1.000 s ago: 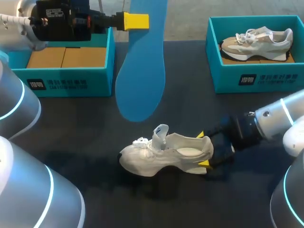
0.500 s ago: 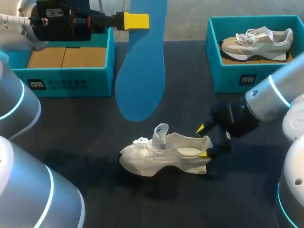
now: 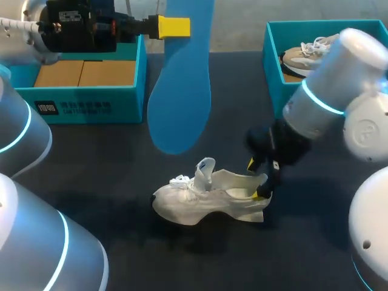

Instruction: Take the shoe out of the shoebox, open the shoe tongue, remove and reinsert the insole, then place the shoe into the shoebox

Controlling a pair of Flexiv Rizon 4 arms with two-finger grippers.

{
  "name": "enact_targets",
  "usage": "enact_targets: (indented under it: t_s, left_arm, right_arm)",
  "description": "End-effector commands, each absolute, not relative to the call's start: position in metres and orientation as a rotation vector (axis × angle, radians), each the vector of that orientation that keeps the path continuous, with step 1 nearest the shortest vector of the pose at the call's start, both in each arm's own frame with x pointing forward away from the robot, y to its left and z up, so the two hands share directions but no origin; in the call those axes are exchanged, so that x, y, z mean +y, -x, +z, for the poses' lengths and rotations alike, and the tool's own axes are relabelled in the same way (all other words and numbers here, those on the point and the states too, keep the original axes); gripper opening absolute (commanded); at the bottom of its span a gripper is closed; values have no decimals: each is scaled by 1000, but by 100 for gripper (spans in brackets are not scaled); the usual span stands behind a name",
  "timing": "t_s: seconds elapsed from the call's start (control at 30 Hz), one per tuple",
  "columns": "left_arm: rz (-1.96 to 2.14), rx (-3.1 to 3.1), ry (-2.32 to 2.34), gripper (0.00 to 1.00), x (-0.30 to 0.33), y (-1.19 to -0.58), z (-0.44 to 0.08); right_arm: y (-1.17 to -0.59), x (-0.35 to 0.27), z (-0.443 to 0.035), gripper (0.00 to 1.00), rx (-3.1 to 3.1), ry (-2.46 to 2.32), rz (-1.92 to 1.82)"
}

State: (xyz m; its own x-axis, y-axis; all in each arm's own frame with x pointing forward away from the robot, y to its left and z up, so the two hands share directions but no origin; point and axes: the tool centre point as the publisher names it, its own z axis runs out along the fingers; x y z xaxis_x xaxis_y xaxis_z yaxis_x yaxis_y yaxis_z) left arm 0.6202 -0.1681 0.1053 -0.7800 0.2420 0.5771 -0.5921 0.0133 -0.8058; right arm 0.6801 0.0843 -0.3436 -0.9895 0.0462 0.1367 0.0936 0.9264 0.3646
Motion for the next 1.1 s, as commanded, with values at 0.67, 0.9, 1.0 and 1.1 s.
enact_targets:
  t_s: [0.67, 0.9, 1.0, 1.1]
  left_arm:
    - [1826, -1707, -359, 0, -170, -621, 105]
    - [1826, -1707, -359, 0, -170, -621, 105]
    - [1826, -1707, -359, 0, -170, -621, 105]
    - [1826, -1707, -359, 0, -170, -621, 105]
  right_arm:
    - [-657, 87, -339, 100, -3047, 56, -104]
    - [-664, 86, -333, 100, -3088, 82, -119]
    - [-667, 83, -332, 100, -3093, 93, -124]
    - [-670, 81, -331, 100, -3096, 99, -120]
